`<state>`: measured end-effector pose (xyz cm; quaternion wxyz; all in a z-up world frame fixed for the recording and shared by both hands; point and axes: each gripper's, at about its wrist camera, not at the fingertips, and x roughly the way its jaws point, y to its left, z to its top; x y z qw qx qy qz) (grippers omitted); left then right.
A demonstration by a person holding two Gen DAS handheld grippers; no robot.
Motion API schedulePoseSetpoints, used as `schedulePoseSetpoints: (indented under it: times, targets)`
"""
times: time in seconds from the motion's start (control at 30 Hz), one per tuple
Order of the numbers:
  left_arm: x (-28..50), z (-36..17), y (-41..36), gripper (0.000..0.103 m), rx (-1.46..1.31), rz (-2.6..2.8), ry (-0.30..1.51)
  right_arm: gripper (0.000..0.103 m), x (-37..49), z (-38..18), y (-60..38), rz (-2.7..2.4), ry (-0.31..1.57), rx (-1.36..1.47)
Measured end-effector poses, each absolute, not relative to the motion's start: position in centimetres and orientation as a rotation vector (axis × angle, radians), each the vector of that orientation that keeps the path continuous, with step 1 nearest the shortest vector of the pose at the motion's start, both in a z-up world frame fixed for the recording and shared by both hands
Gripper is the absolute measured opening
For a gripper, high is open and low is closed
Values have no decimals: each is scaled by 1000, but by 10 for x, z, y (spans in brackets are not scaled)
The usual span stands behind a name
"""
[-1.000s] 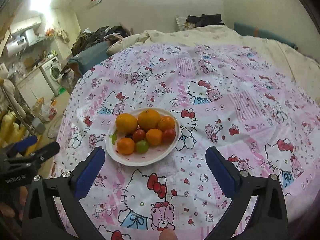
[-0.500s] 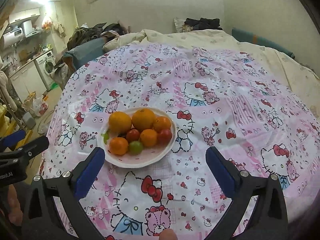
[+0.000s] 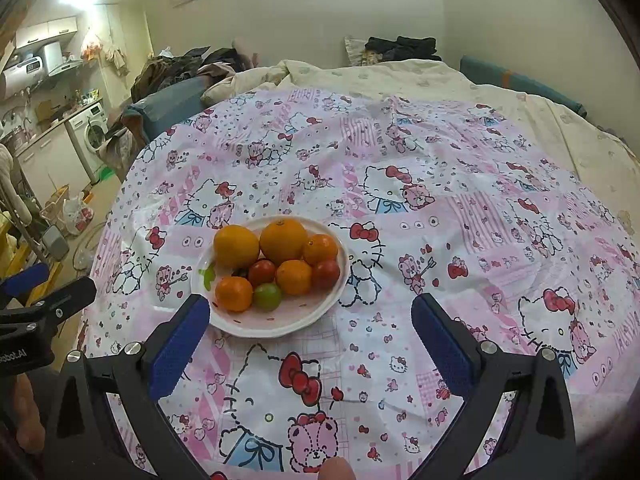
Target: Organize fruits
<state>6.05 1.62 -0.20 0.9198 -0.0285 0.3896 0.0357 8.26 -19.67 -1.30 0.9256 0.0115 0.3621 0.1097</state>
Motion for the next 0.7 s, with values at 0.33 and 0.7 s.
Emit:
schedulePoseSetpoints:
  times: [0.33,0.7]
  targets:
    - [60,-4,15,103,-61,75,801,103,82,-11,-197,225,741,25]
    - [61,-4,15,103,-60,75,802,103,82,-10,-197,222,739,23]
